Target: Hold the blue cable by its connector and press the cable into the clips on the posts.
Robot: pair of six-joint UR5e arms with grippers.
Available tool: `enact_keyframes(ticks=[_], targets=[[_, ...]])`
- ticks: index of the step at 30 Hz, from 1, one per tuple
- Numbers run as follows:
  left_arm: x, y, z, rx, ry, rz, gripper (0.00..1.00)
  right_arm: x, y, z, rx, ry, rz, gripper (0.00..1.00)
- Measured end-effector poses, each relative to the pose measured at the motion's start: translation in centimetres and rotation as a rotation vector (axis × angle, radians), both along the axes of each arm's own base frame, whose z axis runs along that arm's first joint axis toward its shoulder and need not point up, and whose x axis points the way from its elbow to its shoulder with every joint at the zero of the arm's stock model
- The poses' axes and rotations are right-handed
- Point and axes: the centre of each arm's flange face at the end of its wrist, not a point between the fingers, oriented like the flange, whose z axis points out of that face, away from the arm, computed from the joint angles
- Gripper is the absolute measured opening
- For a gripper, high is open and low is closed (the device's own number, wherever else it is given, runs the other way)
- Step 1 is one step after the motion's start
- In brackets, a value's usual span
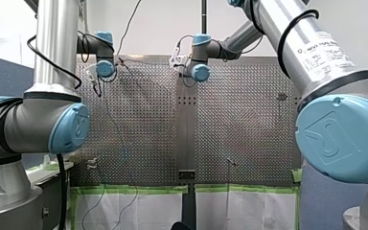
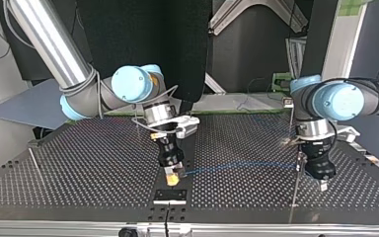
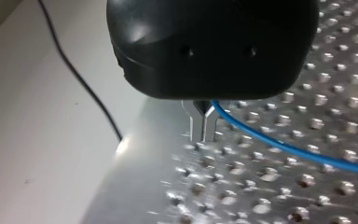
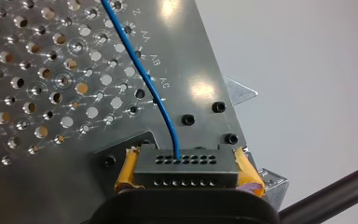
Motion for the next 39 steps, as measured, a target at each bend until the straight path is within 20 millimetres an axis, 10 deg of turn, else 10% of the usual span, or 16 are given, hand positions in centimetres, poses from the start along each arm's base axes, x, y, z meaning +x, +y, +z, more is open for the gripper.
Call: enact_keyframes(ticks=[7,13,33,39], targets=[[0.4,0.1,-0.4,-0.014,0.000,-0.019,0.00,-0.1,0.0,-0.1,0.007,0.010,0.000,0.00],[0.5,0.6,-0.5,-0.054,0.003,-0.044,0.33,-0.1,0.1,-0.3,0.014,0.024,0.004,0.00],[-0.8,2.6,-0.3,-0.249,0.001,0.039,0.54,0.0,0.4,-0.5,0.019,0.034,0.007,0.00],[-0.2,3.9,0.2,-0.268,-0.054,0.004,0.90,0.1,0.5,-0.5,0.021,0.035,0.008,0.00]])
